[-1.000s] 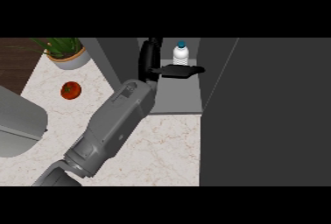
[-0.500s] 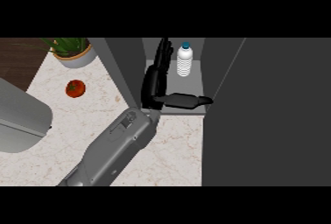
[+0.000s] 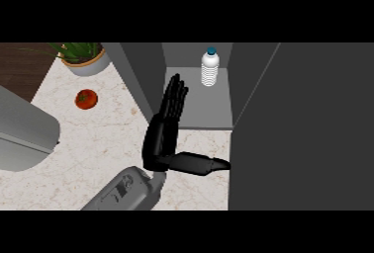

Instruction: Pick up the bottled water, place it into the cabinet and close the cabinet

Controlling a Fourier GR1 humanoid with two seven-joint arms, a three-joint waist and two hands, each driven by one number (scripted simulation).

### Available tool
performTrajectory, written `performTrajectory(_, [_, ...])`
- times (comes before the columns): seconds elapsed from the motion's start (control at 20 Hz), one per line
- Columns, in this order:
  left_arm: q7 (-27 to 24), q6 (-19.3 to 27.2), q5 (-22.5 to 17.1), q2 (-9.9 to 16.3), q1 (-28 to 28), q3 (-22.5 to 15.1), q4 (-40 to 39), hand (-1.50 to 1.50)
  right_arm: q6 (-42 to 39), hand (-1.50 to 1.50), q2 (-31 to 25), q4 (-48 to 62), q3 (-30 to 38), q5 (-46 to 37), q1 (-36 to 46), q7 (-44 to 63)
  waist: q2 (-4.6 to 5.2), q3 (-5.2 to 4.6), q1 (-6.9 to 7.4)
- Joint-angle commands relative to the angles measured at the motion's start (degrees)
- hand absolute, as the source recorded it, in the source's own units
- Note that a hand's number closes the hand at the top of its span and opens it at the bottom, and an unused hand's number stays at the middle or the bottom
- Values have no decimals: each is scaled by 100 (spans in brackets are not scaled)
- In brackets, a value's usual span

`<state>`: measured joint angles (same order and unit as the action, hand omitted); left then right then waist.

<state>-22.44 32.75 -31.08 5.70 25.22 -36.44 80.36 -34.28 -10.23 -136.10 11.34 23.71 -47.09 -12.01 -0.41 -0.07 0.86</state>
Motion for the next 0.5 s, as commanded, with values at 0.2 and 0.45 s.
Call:
performTrajectory(0.2, [102,241,226,387,-1148,-417,1390,-150,-558,150,-578,-919,-685,-271,-94,689,7,-1,-9])
performTrajectory(0.45, [66,138,209,953,-1828,-297,2203,-150,-716,150,-602,-1204,-1290,-518,-213,835,6,-4,-47])
